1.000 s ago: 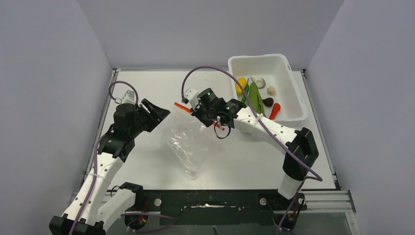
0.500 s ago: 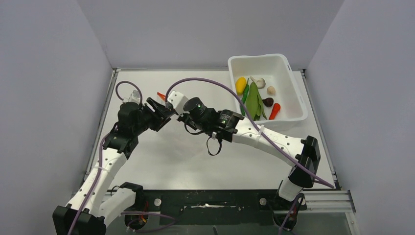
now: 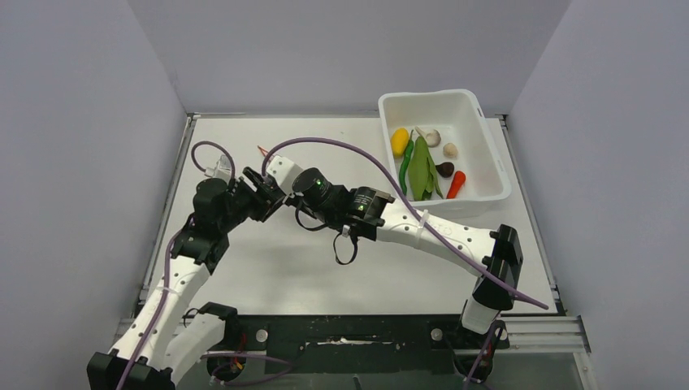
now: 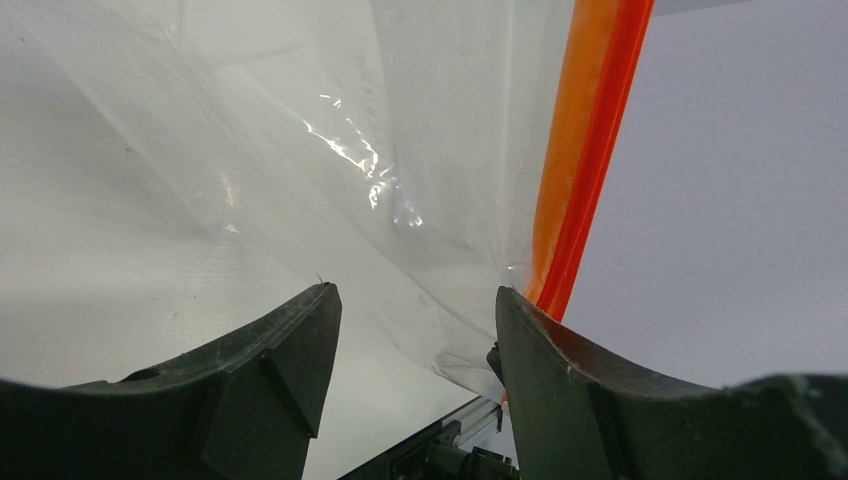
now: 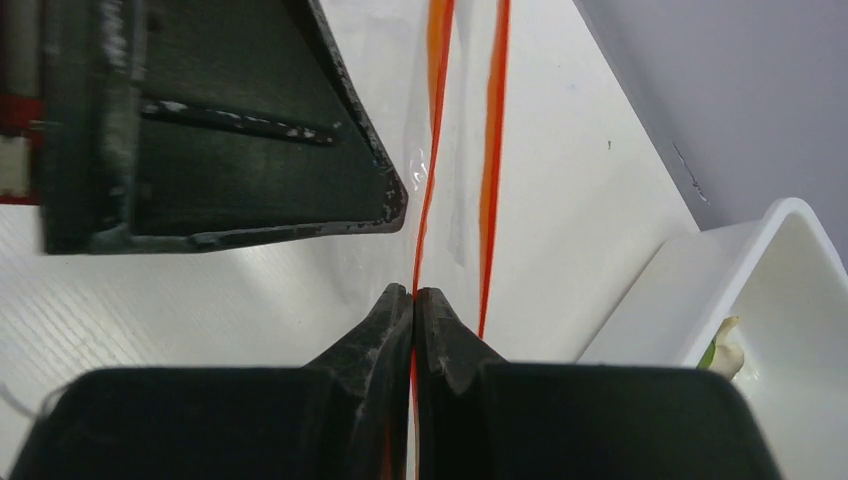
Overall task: Place the food in the zip-top bag and seal the zipper
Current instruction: Open the zipper of the food storage bag at the center of the board.
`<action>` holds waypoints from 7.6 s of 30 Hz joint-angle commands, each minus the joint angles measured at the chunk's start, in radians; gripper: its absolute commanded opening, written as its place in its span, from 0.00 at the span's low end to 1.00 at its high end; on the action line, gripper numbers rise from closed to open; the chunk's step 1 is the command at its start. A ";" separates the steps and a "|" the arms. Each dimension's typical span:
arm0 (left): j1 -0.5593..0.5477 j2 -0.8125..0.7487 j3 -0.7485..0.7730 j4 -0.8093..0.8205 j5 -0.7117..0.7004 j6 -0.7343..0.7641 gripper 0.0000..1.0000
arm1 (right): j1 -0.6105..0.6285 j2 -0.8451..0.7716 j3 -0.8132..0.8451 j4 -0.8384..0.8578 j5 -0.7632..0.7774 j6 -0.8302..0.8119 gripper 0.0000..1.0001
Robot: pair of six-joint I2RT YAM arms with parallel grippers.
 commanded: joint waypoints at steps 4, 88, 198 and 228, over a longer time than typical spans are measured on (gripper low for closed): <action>0.005 -0.143 -0.044 0.135 -0.075 -0.068 0.57 | 0.007 -0.033 -0.008 0.073 0.024 0.016 0.00; 0.001 -0.081 -0.213 0.618 0.268 0.010 0.46 | -0.183 -0.239 -0.387 0.422 -0.607 0.501 0.00; -0.007 -0.009 0.121 -0.085 -0.235 0.463 0.00 | -0.219 -0.209 -0.275 0.290 -0.117 0.635 0.00; -0.006 -0.050 0.150 -0.119 -0.264 0.722 0.00 | -0.276 -0.252 -0.255 0.279 -0.335 0.540 0.59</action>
